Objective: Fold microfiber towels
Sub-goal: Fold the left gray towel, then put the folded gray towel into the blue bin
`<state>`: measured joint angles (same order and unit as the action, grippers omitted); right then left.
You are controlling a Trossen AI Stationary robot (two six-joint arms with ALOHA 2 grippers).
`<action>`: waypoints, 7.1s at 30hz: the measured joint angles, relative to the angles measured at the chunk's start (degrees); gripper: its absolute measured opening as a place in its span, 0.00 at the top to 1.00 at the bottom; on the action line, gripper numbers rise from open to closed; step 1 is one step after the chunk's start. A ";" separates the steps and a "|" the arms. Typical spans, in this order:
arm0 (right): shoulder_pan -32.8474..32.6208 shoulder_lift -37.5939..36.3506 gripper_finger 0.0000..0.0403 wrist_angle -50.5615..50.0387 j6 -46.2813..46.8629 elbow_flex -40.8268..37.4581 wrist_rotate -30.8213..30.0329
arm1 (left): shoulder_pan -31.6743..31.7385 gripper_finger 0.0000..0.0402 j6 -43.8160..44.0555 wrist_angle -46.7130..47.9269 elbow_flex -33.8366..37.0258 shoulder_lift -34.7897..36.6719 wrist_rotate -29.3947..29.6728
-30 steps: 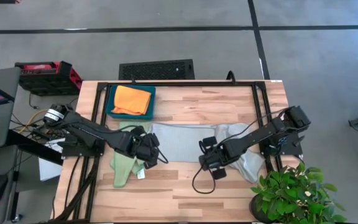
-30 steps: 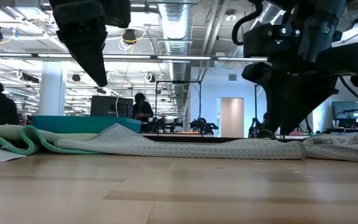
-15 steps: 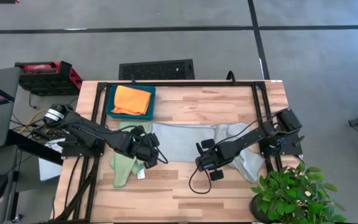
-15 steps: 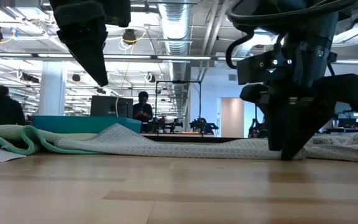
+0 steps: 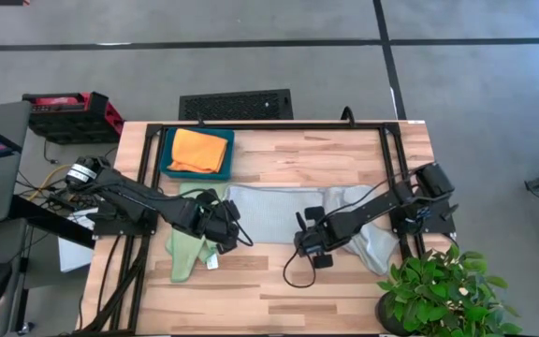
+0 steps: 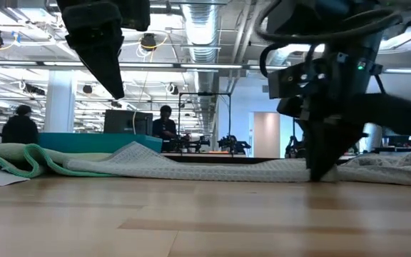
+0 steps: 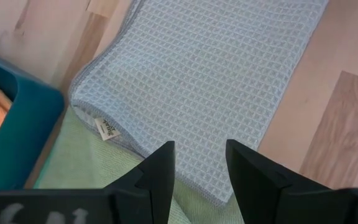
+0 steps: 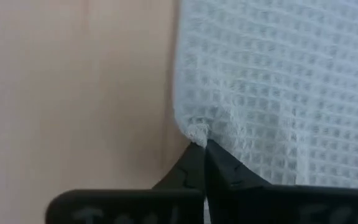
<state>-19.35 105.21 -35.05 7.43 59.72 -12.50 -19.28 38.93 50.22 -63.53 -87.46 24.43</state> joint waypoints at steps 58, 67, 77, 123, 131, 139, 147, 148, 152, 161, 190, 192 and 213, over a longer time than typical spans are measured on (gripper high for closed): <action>13.74 12.06 0.93 45.04 -39.00 16.37 6.62 | -0.73 0.66 10.87 4.95 -0.37 0.17 2.34; 12.65 12.22 0.79 44.81 -39.39 16.25 6.66 | -0.73 0.66 10.87 5.04 -0.37 0.17 2.34; 11.85 12.15 0.51 44.74 -38.36 16.25 6.28 | -0.98 0.66 11.27 5.60 -0.37 0.17 1.37; 4.07 1.57 0.43 26.23 -29.36 16.20 6.02 | -5.12 0.66 -17.64 -27.80 13.07 -6.74 -1.49; 4.07 1.57 0.43 25.99 -29.33 16.20 6.02 | -5.12 0.66 -20.45 -30.51 13.05 -11.87 -1.17; 4.07 1.57 0.43 25.73 -28.84 16.20 6.02 | -5.23 0.66 -20.88 -30.94 12.80 -13.94 1.53; 4.07 1.57 0.43 25.44 -28.38 16.20 6.02 | -5.22 0.80 -20.21 -30.67 12.91 -14.19 3.45; 4.07 1.57 0.43 25.43 -28.38 16.20 6.02 | -5.20 0.84 -20.23 -30.57 12.93 -14.22 3.51; 4.07 1.57 0.43 25.43 -28.36 16.20 6.02 | -4.88 0.98 -19.49 -30.05 13.00 -14.25 3.69; 4.07 1.57 0.43 24.44 -28.33 16.20 6.02 | -4.88 0.99 -17.14 -27.11 10.00 -14.02 2.28; 1.24 -10.73 0.43 0.33 -24.85 14.89 -3.03 | 14.03 1.00 -6.70 0.46 -17.33 -12.94 -6.37; 0.74 -10.75 0.43 0.20 -24.84 14.87 -3.05 | 17.09 1.00 -7.24 0.19 -17.76 -12.92 -7.43; 0.74 -10.75 0.43 -2.38 -24.92 14.87 -3.05 | 44.71 1.00 -12.95 -0.08 -18.32 -9.56 -11.51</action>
<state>-18.61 94.45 -37.43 -17.50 74.59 -15.55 25.43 25.98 50.13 -81.84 -97.02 12.92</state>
